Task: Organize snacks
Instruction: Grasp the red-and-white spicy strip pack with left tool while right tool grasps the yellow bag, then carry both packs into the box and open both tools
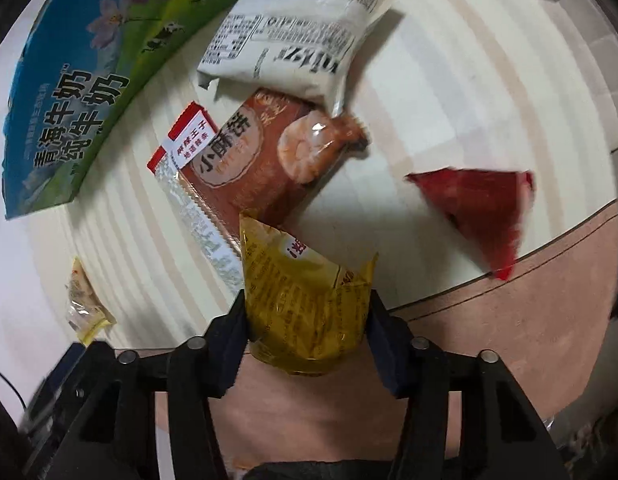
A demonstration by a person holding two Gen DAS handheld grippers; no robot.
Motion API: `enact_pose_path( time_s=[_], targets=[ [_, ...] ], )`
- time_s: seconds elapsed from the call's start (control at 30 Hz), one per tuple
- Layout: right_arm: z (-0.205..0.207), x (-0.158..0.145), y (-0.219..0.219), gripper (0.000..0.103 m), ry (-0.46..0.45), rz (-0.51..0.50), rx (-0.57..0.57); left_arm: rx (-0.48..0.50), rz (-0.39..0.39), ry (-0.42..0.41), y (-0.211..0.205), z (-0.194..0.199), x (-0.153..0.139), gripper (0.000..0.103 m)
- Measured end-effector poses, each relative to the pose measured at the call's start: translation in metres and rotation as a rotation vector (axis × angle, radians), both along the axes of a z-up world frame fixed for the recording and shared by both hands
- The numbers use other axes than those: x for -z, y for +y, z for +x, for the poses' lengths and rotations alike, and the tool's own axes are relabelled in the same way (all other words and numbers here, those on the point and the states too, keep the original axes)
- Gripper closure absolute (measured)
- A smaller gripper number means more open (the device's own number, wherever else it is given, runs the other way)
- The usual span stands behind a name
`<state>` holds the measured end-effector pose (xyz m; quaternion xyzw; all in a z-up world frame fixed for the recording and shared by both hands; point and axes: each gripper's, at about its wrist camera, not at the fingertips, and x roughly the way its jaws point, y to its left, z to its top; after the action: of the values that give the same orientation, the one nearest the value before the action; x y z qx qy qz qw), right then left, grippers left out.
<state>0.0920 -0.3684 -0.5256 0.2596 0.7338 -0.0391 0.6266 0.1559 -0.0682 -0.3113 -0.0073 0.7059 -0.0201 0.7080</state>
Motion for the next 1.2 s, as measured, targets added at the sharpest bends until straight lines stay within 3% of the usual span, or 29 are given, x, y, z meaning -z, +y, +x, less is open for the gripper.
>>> enact_pose_path(
  time_s=[0.23, 0.37, 0.53, 0.67, 0.73, 0.83, 0.87, 1.0, 1.07, 1.2],
  targets=[
    [-0.008, -0.001, -0.054, 0.048, 0.020, 0.017, 0.087, 0.010, -0.079, 0.076, -0.052, 0.020, 0.032, 0.014],
    [-0.004, 0.004, -0.071, 0.045, 0.057, 0.009, 0.077, 0.069, -0.046, 0.099, -0.085, 0.025, 0.054, 0.015],
    [-0.008, -0.002, -0.095, 0.029, 0.047, 0.017, 0.062, 0.144, 0.023, 0.113, -0.105, 0.021, 0.071, 0.015],
    [-0.010, -0.010, -0.106, 0.029, 0.041, 0.022, 0.056, 0.143, 0.017, 0.121, -0.109, 0.015, 0.081, 0.014],
    [-0.012, -0.011, -0.115, 0.029, 0.043, 0.047, 0.084, 0.147, 0.014, 0.111, -0.109, 0.014, 0.082, 0.018],
    [-0.015, -0.004, -0.122, 0.029, 0.070, 0.093, 0.131, 0.152, 0.013, 0.086, -0.111, 0.009, 0.077, 0.037],
    [-0.011, -0.002, -0.117, 0.029, 0.073, 0.105, 0.137, 0.154, 0.012, 0.083, -0.109, 0.006, 0.075, 0.048],
    [-0.010, 0.011, -0.108, 0.029, 0.093, 0.135, 0.159, 0.119, -0.002, 0.098, -0.091, -0.002, 0.072, 0.053],
    [-0.009, 0.015, -0.097, 0.042, 0.092, 0.124, 0.154, 0.104, -0.001, 0.105, -0.080, -0.008, 0.073, 0.053],
    [-0.008, 0.012, -0.081, 0.045, 0.068, 0.081, 0.099, 0.089, 0.008, 0.122, -0.064, -0.030, 0.075, 0.053]
  ],
)
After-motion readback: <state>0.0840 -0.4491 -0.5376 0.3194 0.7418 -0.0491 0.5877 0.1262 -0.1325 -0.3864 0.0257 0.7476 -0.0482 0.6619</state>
